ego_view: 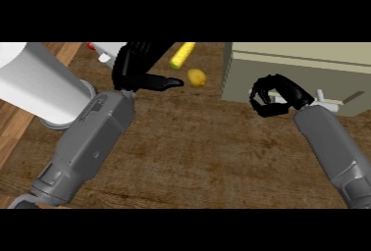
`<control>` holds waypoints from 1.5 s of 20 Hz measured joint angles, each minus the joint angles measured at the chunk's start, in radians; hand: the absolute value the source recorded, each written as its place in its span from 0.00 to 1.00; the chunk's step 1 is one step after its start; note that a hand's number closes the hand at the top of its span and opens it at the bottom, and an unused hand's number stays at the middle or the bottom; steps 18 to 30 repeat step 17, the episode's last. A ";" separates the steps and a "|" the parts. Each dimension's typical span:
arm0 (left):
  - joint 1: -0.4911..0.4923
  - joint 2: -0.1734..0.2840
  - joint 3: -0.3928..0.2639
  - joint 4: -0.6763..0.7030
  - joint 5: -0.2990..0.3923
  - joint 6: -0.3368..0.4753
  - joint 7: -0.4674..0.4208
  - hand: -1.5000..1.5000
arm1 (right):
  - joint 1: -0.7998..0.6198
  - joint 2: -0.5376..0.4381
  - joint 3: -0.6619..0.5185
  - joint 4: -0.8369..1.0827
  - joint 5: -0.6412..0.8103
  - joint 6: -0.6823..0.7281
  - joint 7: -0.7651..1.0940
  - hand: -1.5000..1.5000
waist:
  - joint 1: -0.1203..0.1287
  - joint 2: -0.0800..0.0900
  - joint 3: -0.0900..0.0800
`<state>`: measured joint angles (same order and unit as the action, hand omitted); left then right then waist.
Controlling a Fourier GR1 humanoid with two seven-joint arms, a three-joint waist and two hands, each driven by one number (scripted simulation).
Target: Pick up the cup, place it into the drawer and close the drawer
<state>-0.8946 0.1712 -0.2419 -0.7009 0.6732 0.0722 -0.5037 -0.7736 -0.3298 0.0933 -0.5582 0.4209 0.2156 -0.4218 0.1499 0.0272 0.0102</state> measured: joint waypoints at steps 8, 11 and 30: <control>0.036 0.027 -0.010 -0.039 0.003 -0.045 0.019 0.00 | 0.007 -0.027 -0.035 0.001 -0.068 0.107 -0.016 1.00 | 0.024 0.002 0.006; 0.047 0.031 -0.012 -0.047 0.005 -0.058 0.019 0.00 | 0.014 -0.038 -0.041 -0.010 -0.087 0.144 -0.018 1.00 | 0.030 0.006 0.007; 0.061 0.038 -0.011 -0.066 0.014 -0.084 0.025 0.00 | 0.028 -0.059 -0.051 -0.034 -0.122 0.213 -0.015 1.00 | 0.043 0.012 0.011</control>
